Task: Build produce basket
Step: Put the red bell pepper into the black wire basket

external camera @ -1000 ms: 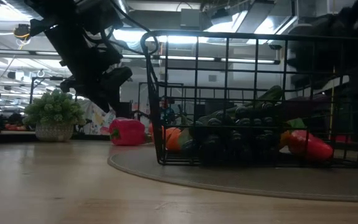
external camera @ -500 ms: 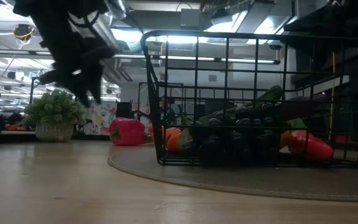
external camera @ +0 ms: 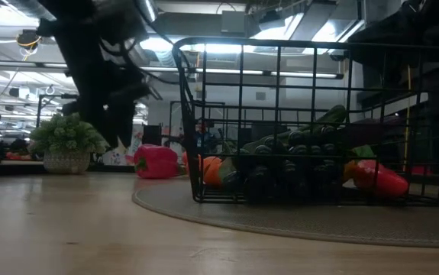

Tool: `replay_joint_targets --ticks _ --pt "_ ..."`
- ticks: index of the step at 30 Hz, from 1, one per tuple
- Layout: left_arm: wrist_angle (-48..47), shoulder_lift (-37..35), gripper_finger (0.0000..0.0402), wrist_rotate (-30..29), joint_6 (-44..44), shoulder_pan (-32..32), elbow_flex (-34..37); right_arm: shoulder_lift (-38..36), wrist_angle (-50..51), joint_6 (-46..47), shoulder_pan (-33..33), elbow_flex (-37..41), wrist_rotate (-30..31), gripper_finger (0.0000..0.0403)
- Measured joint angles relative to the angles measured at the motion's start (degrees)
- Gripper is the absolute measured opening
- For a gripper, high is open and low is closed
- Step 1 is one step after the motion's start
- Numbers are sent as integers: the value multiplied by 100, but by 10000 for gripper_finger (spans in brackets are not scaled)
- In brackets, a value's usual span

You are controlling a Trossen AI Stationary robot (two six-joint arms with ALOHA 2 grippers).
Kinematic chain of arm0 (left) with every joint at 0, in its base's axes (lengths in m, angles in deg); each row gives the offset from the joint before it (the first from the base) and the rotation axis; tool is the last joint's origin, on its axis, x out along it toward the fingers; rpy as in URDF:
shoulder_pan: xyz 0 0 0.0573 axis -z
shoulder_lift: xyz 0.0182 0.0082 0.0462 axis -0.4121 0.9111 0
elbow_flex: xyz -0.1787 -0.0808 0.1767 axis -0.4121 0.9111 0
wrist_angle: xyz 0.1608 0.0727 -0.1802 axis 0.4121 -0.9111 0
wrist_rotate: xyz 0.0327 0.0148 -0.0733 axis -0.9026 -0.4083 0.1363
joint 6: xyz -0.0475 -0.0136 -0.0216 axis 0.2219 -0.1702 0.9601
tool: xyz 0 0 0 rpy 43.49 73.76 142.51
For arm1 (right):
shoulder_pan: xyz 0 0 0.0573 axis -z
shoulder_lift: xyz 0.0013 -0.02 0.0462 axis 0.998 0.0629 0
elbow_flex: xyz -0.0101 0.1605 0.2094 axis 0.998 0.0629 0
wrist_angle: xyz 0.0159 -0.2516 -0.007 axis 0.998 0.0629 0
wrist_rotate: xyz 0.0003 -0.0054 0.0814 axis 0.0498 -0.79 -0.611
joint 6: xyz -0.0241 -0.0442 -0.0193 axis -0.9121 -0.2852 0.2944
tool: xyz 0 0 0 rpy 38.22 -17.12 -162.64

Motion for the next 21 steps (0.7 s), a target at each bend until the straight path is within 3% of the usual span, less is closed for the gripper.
replay_joint_targets --ticks 10,21 --pt "269 723 153 433 -401 -508 4 -4 93 17 0 0 -13 131" --pt "586 761 153 670 -733 -592 4 0 380 302 0 -2 -11 131"
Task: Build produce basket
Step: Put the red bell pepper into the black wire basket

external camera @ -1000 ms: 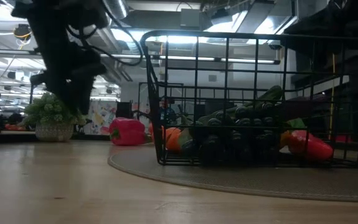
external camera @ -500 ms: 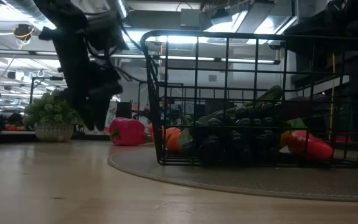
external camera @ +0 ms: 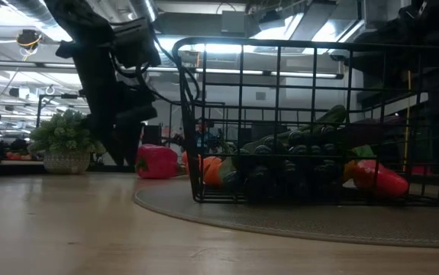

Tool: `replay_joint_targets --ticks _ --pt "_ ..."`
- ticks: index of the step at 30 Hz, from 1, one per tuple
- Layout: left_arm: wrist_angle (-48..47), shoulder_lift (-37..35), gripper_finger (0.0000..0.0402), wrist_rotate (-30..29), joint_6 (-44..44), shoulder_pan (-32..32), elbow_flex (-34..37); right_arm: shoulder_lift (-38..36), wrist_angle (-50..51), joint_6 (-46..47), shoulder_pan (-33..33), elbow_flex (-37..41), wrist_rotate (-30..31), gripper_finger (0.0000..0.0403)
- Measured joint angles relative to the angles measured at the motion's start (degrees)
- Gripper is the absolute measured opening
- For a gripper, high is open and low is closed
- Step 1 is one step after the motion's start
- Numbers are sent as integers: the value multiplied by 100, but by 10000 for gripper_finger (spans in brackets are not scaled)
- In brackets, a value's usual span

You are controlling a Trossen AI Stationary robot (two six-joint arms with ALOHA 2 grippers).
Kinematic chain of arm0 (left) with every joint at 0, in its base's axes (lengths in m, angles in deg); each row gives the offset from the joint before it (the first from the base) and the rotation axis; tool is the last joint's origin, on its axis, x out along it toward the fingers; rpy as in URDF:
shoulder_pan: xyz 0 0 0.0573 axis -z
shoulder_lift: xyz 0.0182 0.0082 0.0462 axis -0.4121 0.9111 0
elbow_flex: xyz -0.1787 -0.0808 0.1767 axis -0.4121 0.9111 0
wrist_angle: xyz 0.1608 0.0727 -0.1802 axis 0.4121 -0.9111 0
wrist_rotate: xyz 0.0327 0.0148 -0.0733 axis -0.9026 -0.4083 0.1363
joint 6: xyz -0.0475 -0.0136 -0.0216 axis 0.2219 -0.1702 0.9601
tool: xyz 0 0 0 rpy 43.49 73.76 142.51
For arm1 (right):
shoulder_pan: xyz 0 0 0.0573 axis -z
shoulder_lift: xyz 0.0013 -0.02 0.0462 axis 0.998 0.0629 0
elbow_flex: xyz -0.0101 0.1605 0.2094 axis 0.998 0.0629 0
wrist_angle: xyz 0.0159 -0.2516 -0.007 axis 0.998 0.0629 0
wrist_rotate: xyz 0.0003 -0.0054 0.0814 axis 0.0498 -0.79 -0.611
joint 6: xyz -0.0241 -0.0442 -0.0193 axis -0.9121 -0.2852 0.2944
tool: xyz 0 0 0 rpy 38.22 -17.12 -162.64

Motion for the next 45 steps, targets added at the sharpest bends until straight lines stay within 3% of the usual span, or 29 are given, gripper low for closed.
replay_joint_targets --ticks 6,19,36,40,45 --pt "36 0 153 -360 -74 -162 0 0 2 2 0 2 2 131" --pt "555 236 153 66 -610 -498 0 0 8 0 0 0 2 131" --pt "1123 732 150 -230 -728 -500 -1 -2 72 -3 0 -2 1 131" --pt "1119 732 114 -246 -758 -500 0 -2 107 0 0 -2 0 131" --pt "1123 732 27 -423 -754 -496 0 -2 183 0 -1 -2 0 131"
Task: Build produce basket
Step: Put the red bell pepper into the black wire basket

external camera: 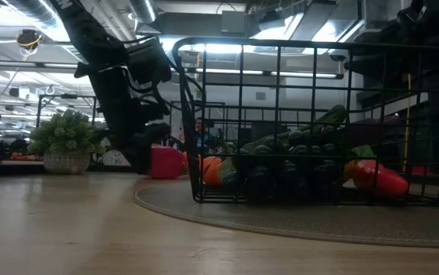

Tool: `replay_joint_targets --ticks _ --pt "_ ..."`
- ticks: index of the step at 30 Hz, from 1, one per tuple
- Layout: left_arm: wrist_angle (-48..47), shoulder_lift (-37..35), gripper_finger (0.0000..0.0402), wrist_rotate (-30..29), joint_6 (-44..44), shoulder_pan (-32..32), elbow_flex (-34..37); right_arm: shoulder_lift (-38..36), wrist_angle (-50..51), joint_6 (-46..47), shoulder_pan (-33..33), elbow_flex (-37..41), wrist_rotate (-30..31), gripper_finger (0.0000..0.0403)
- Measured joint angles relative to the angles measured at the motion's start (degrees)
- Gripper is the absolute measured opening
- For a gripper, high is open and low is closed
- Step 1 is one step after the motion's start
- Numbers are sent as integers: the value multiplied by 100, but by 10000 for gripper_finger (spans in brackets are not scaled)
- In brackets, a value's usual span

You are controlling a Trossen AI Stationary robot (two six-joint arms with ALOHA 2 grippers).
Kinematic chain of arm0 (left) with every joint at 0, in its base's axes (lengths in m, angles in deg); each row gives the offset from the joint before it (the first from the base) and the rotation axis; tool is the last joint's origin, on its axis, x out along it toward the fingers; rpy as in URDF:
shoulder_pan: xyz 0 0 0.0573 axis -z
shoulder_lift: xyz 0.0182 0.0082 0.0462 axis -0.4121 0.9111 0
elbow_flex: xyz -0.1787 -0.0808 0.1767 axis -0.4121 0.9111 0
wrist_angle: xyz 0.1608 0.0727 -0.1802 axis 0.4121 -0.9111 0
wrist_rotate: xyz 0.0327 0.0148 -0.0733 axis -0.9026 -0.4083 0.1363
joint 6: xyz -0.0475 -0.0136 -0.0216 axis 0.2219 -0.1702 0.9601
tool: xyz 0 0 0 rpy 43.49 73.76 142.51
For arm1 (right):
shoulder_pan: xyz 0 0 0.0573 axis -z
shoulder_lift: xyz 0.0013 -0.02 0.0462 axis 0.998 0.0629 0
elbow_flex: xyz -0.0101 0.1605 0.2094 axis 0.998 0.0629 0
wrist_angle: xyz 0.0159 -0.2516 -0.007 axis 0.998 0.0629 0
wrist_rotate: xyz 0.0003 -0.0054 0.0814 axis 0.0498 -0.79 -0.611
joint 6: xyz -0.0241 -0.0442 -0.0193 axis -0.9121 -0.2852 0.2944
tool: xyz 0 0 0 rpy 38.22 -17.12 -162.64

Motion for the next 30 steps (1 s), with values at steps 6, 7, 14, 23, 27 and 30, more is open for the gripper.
replay_joint_targets --ticks 6,7,14,23,27,30 --pt "10 -35 6 -931 157 322 0 0 1 0 1 0 0 131" --pt "9 -88 6 -1085 184 409 0 0 1 0 1 0 0 131" --pt "26 -536 3 -2141 58 1066 -352 0 1 -9 1 0 2 131" --pt "6 -1029 2 -3280 -1274 1878 -1369 1 8 -11 1 0 7 131" --pt "24 -1040 4 -3101 -1678 2233 -1927 2 16 -17 0 0 8 131" --pt "67 -1034 4 -2839 -2024 2552 -2288 2 14 -20 1 0 9 131"
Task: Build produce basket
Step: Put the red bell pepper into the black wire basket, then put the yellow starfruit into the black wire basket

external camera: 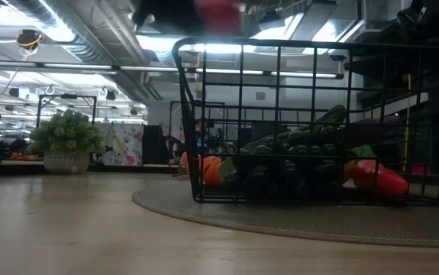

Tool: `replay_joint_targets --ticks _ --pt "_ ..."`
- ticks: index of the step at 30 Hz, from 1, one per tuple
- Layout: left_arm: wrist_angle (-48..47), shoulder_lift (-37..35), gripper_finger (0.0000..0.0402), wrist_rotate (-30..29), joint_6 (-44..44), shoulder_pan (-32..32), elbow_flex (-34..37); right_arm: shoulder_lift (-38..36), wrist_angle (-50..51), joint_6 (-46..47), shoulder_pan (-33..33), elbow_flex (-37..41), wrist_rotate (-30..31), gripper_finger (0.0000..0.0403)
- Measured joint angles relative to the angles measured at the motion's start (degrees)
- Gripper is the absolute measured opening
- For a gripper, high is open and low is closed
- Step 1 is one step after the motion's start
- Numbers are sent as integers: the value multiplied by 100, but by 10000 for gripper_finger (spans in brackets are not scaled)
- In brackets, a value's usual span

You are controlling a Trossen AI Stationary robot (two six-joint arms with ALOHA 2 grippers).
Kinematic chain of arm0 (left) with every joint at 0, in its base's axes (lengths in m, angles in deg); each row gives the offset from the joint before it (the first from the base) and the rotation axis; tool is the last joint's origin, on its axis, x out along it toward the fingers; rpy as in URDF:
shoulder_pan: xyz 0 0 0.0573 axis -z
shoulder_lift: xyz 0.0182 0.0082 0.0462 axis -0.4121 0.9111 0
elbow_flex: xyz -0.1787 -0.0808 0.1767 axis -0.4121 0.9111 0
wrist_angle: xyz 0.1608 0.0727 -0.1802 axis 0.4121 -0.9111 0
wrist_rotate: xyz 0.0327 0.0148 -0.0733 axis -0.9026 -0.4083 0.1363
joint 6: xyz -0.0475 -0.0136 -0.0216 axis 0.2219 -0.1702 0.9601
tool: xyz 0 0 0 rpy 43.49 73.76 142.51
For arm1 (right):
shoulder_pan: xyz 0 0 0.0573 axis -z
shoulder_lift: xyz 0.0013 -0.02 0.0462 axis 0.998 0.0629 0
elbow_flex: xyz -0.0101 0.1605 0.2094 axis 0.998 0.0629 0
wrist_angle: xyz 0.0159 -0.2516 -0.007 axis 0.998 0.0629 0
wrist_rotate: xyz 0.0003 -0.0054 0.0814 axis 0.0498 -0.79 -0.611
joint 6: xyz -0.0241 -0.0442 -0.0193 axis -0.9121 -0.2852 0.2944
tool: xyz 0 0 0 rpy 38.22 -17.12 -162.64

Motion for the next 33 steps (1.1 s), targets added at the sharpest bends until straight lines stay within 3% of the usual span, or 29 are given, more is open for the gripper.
replay_joint_targets --ticks 11,20,33 --pt "875 108 9 1761 -527 542 -171 0 2 -21 -2 0 0 131" --pt "1165 206 42 1785 -529 406 -169 -2 2 -6 -1 0 0 131" --pt "1144 205 46 1791 -524 340 -169 -2 19 -6 -1 0 0 131"
